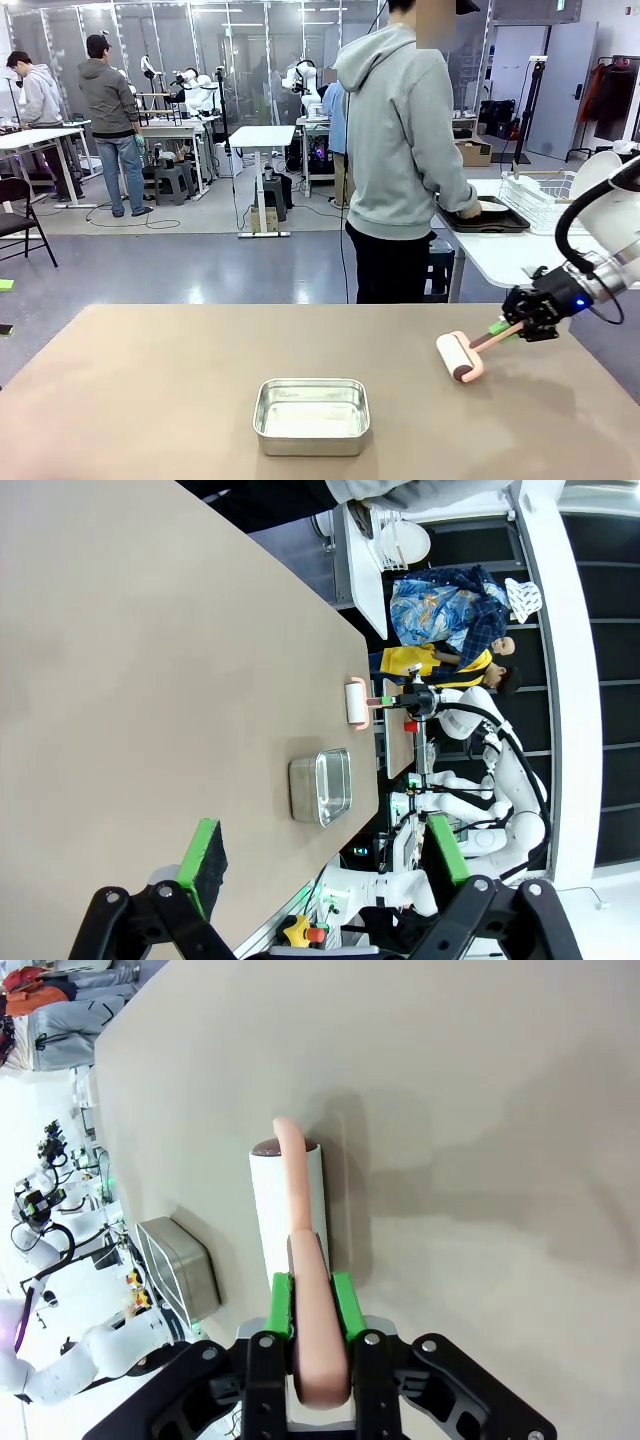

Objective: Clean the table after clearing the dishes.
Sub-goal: When the right (or left) Handle tray is removed, use the right hand (or left hand) to clean the right (or left) side of the table with the Lint Roller.

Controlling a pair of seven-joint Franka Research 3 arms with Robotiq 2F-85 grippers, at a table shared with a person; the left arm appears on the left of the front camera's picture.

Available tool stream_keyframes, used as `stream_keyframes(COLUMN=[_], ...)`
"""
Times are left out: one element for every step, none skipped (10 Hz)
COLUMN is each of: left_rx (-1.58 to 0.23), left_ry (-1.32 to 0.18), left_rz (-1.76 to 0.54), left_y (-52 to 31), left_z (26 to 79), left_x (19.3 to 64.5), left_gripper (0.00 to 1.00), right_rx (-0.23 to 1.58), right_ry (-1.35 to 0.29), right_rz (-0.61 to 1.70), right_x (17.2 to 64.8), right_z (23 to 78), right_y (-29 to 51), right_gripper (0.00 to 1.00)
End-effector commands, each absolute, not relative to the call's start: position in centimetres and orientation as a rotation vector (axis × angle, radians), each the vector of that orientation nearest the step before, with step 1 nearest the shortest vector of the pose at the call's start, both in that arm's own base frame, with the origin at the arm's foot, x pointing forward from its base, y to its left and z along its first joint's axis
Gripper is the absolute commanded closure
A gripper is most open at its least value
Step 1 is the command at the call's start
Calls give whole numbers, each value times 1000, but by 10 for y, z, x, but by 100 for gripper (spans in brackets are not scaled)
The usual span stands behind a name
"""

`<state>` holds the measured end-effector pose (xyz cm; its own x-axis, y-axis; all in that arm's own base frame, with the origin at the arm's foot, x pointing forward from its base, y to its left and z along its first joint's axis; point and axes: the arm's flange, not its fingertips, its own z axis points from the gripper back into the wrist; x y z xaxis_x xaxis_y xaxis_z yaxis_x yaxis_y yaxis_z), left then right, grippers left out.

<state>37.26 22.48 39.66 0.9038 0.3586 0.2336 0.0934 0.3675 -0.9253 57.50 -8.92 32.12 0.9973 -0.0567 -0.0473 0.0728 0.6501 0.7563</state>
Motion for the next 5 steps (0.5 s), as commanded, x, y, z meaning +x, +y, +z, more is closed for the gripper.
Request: stream_keyframes(left_rx=[-1195, -1195, -1195, -1195, -1195], left_ry=[-431, -431, -431, -431, -431], left_rz=[170, 170, 170, 170, 170], left_y=[226, 226, 226, 226, 226], left_z=[398, 398, 398, 398, 398], left_x=[369, 369, 369, 369, 369], left_gripper=[0, 0, 0, 0, 0], right_rx=[689, 632, 566, 504, 461], right_ry=[14, 38, 58, 66, 76], right_rz=[-58, -59, -75, -103, -123], right_x=[594, 597, 599, 601, 600], right_z=[289, 290, 291, 294, 300], right_y=[-125, -142, -155, -168, -180], right_gripper=[79, 79, 79, 79, 79])
